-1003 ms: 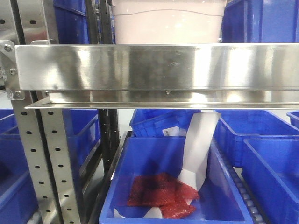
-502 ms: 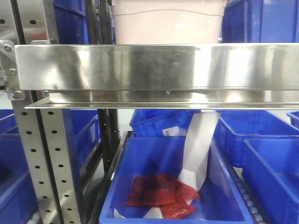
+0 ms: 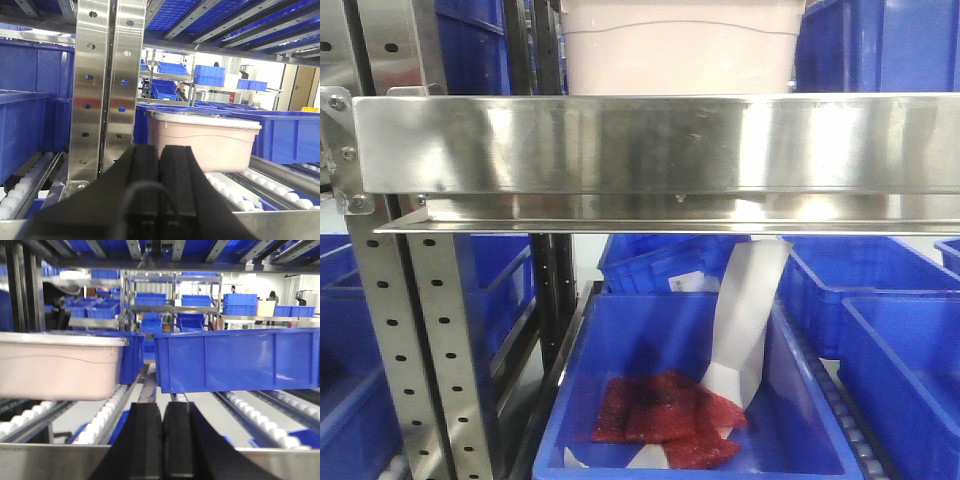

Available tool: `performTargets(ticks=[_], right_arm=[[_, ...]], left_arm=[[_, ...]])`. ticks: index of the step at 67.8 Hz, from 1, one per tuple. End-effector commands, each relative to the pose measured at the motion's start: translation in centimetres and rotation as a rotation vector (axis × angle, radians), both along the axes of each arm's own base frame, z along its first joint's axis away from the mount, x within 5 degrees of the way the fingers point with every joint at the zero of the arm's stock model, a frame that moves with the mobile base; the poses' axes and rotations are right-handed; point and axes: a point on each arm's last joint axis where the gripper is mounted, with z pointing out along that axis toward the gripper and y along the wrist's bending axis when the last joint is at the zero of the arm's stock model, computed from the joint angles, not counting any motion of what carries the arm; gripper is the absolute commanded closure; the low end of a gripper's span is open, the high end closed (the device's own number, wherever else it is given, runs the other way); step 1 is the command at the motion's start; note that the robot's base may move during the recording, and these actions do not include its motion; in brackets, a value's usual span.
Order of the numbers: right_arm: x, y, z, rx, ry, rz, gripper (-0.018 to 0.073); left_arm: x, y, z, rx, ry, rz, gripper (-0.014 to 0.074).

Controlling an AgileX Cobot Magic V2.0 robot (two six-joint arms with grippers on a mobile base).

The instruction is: Grab white bin and place on right shelf

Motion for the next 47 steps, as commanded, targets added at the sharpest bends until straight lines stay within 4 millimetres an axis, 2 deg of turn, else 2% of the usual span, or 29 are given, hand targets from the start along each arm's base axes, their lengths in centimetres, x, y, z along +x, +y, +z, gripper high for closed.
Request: performTargets(ticks=[1,8,16,26,47], right_arm=[[0.0,0.1,-0.4,0.037,-0.098,0.034,0.0503],[0.2,0.4,-3.4,0.036,-0.031,0.082,0.0503],[0.1,0.5,-5.6,0.036,-0.011,0.098,0.0503],[0.1,0.5,-6.1,0.028,0.055,0.103,0.0503],[0.1,0.1,-6.0,-0.025,0.042,0.013,0.0503]], left_arm=[[-0.2,0.4,1.2,-0.047,-0.048,0.022,0.0715],[-0.2,0.4,1.2,-0.047,-0.048,0.022,0.0715],[-0.2,0.4,1.2,-0.047,-0.048,0.022,0.0715],[-0.2,0.3,1.2,-0.047,-0.047,0.021,0.0715],[-0.1,0.3,1.0,-0.047,-0.041,0.019,0.0715]])
